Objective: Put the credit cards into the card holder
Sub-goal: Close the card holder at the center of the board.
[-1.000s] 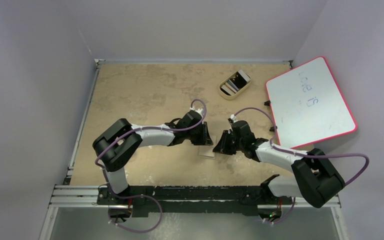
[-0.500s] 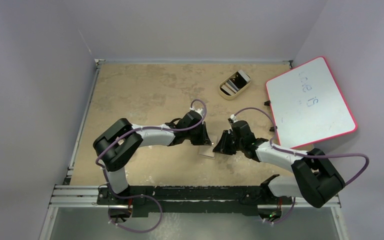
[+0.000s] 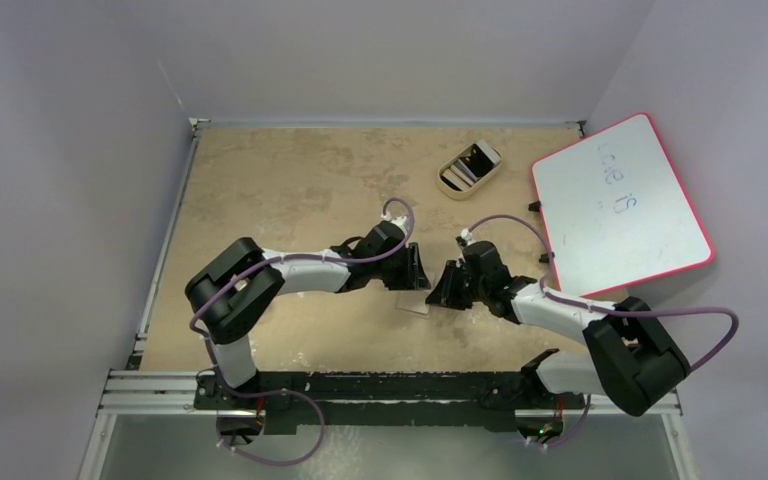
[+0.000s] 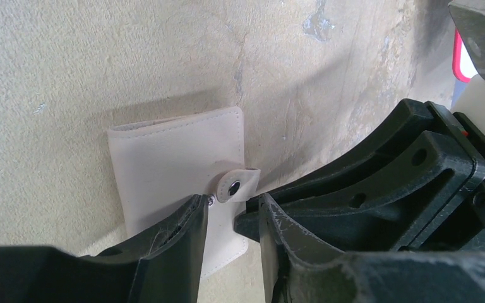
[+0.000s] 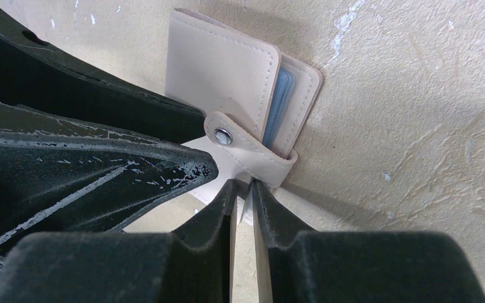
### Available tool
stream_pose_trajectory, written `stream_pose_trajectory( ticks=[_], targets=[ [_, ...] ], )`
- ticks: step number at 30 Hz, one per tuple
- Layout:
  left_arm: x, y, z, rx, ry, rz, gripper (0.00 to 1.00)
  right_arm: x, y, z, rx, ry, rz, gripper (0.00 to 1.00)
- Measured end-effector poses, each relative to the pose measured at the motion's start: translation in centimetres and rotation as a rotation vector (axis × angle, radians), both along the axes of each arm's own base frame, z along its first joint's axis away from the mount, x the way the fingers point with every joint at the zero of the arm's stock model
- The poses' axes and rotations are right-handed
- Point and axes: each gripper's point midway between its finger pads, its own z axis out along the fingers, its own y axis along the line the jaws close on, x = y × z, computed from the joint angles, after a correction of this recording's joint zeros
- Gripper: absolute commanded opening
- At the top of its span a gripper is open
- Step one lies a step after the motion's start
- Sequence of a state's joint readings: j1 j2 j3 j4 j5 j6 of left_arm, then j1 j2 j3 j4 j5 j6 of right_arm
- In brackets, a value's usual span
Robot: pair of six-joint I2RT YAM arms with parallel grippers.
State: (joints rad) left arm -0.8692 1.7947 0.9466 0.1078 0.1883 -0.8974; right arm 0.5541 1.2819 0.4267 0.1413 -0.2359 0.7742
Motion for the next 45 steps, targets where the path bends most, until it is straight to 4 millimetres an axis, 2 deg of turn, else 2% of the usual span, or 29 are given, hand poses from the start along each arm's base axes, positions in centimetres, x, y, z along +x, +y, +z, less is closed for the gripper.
stream_pose_trajectory(
  ticks=[12,22,30,37,45],
  targets=[
    [0.6,-0.5,0.5,-0.003,-0.024,0.002,0.34,0.0,0.0,0.0,0.000,0.000,0.000,0.16],
    [0.9,-0.7,-0.1,0.011,-0.028,-0.010,0.26,0.0,0.0,0.0,0.000,0.000,0.000,0.16],
    [0.8,-0.8,-0.1,0.006,-0.023,-0.016,0.00,0.0,0.0,0.0,0.000,0.001,0.001,0.16],
    [0.6,-0.7,-0.2,0.012,-0.017,-0.018,0.00,0.0,0.0,0.0,-0.001,0.002,0.001,0.16],
    [0.7,0.8,-0.5,0.087,-0.015,0.022,0.00,0.0,0.0,-0.1,-0.004,0.002,0.004,0.16]
  ],
)
